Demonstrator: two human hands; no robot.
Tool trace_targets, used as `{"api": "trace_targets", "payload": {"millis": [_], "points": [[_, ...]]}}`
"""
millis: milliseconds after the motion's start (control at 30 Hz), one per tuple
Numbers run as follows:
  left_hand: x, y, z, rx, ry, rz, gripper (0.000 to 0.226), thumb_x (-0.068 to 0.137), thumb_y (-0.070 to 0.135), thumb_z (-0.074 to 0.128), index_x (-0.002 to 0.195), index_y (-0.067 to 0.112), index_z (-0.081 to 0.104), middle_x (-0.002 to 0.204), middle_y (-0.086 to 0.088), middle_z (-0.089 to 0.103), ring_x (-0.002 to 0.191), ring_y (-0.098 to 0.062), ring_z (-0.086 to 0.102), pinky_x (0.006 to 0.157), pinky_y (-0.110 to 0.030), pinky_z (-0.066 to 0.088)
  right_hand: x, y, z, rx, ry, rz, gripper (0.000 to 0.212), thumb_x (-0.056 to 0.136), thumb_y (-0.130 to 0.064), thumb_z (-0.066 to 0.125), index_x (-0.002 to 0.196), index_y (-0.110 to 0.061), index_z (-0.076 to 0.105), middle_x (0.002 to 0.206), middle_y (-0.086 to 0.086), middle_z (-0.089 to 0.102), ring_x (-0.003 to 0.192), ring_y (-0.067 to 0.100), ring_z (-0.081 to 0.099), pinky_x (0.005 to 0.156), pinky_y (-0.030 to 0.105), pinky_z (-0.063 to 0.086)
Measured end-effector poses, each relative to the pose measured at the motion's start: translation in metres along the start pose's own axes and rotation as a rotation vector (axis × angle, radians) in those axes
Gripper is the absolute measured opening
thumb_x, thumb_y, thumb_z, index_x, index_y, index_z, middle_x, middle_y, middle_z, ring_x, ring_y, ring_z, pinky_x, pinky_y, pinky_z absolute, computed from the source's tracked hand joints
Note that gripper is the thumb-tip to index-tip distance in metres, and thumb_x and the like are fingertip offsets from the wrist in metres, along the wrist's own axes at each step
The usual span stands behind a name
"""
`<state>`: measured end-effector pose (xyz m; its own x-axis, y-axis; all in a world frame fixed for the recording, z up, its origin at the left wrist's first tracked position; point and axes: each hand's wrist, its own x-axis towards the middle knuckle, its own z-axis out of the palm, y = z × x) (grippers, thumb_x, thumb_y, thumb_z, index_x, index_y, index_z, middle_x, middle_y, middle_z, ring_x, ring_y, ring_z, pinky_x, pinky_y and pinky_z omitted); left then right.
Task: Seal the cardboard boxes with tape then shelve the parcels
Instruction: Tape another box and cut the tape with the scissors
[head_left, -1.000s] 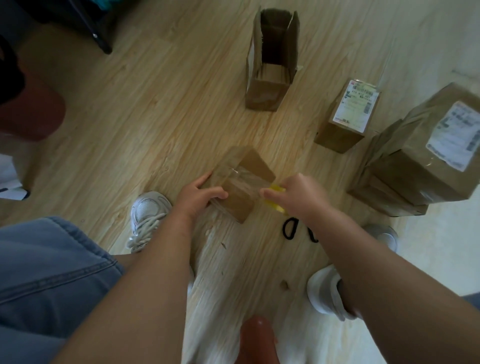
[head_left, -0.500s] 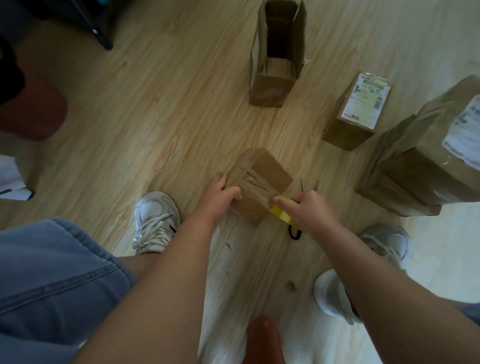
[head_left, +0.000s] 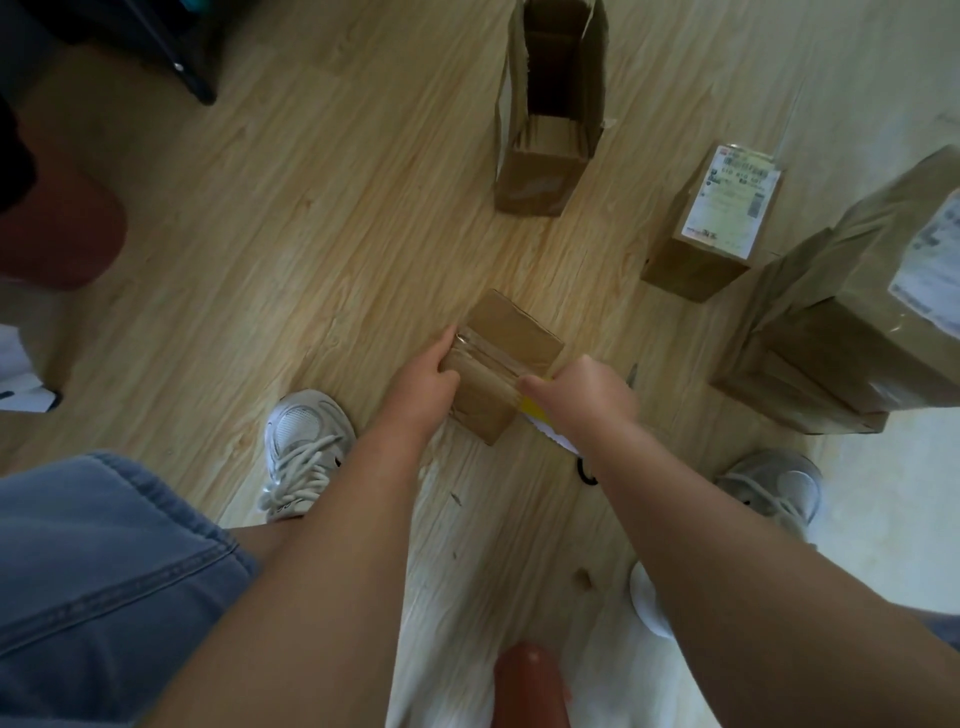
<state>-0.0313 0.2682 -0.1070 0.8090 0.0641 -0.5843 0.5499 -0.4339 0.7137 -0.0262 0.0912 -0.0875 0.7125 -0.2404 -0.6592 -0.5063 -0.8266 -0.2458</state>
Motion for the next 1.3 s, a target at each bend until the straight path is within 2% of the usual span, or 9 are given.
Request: {"api": "trace_targets", "payload": {"millis": [200, 300, 533, 700, 767, 900, 1100, 1200, 1300], "points": [[0.02, 0.005, -0.001, -0.008, 0.076, -0.038, 0.041, 0.097, 0.031, 0.055, 0.137, 0.02, 0.058, 0.14, -0.005, 0.057, 0.13, -0.02, 0.051, 0.107, -0.028, 0.038, 0.002, -0.011, 0.003, -0.094, 0.023, 0.002, 0.044, 0.092, -0.05, 0.057, 0.067, -0.014, 0.051, 0.066, 0.0, 0.055, 0.055, 0.017, 0.051, 0.05, 0.021, 0.032], [0.025, 0.004, 0.002, 0.015, 0.217, -0.035, 0.042, 0.091, 0.034, 0.067, 0.13, 0.018, 0.065, 0.131, -0.002, 0.065, 0.123, -0.018, 0.057, 0.093, -0.022, 0.04, 0.003, -0.016, 0.003, -0.105, 0.013, -0.005, 0.042, 0.093, -0.052, 0.056, 0.073, -0.014, 0.056, 0.07, 0.0, 0.059, 0.059, 0.016, 0.054, 0.049, 0.022, 0.034], [0.036, 0.003, 0.005, 0.116, 0.288, -0.061, 0.039, 0.086, 0.034, 0.073, 0.122, 0.02, 0.068, 0.121, 0.001, 0.068, 0.112, -0.02, 0.062, 0.092, -0.032, 0.047, 0.008, -0.026, 0.005, -0.135, 0.013, 0.019, 0.034, 0.093, -0.045, 0.056, 0.076, -0.015, 0.057, 0.075, 0.001, 0.062, 0.063, 0.017, 0.058, 0.049, 0.023, 0.035], [0.031, 0.009, 0.014, 0.18, 0.321, -0.048, 0.033, 0.093, 0.035, 0.063, 0.121, 0.018, 0.065, 0.119, -0.001, 0.068, 0.111, -0.024, 0.062, 0.08, -0.028, 0.042, 0.009, -0.025, 0.007, -0.13, 0.011, 0.023, 0.036, 0.093, -0.047, 0.056, 0.077, -0.015, 0.059, 0.075, 0.001, 0.063, 0.064, 0.018, 0.06, 0.051, 0.023, 0.037], [0.034, 0.006, 0.011, 0.178, 0.254, -0.05, 0.045, 0.094, 0.043, 0.061, 0.13, 0.017, 0.061, 0.128, -0.004, 0.064, 0.119, -0.026, 0.058, 0.089, -0.031, 0.045, 0.007, -0.024, 0.008, -0.117, -0.007, 0.017, 0.039, 0.093, -0.052, 0.055, 0.082, -0.015, 0.062, 0.077, 0.002, 0.064, 0.067, 0.019, 0.062, 0.051, 0.024, 0.038], [0.042, -0.001, 0.002, 0.195, 0.092, -0.032, 0.049, 0.092, 0.045, 0.063, 0.132, 0.018, 0.063, 0.129, -0.004, 0.065, 0.121, -0.024, 0.058, 0.101, -0.036, 0.047, 0.009, -0.01, 0.01, 0.004, -0.068, -0.023, 0.053, 0.089, -0.063, 0.058, 0.084, -0.01, 0.066, 0.072, 0.001, 0.065, 0.063, 0.019, 0.063, 0.052, 0.025, 0.04], [0.042, -0.005, 0.003, 0.184, 0.157, -0.022, 0.049, 0.089, 0.05, 0.065, 0.13, 0.024, 0.064, 0.125, 0.001, 0.068, 0.118, -0.02, 0.06, 0.096, -0.035, 0.049, 0.004, 0.021, -0.002, 0.391, -0.249, -0.092, 0.065, 0.084, -0.06, 0.068, 0.099, 0.003, 0.072, 0.064, 0.005, 0.06, 0.061, 0.02, 0.066, 0.057, 0.031, 0.053], [0.038, -0.006, 0.008, 0.284, 0.214, 0.002, 0.047, 0.091, 0.053, 0.06, 0.131, 0.029, 0.063, 0.124, 0.001, 0.068, 0.116, -0.022, 0.06, 0.088, -0.033, 0.047, 0.003, 0.024, 0.005, 0.345, -0.186, -0.094, 0.064, 0.085, -0.059, 0.067, 0.089, 0.005, 0.07, 0.054, 0.001, 0.053, 0.05, 0.015, 0.056, 0.051, 0.028, 0.042], [0.037, -0.004, 0.009, 0.416, 0.249, 0.014, 0.047, 0.094, 0.057, 0.053, 0.133, 0.032, 0.06, 0.123, -0.001, 0.068, 0.115, -0.024, 0.06, 0.081, -0.033, 0.043, 0.003, 0.015, 0.01, 0.299, -0.157, -0.072, 0.05, 0.086, -0.053, 0.065, 0.067, -0.007, 0.063, 0.044, -0.004, 0.048, 0.047, 0.016, 0.053, 0.055, 0.031, 0.041]]}}
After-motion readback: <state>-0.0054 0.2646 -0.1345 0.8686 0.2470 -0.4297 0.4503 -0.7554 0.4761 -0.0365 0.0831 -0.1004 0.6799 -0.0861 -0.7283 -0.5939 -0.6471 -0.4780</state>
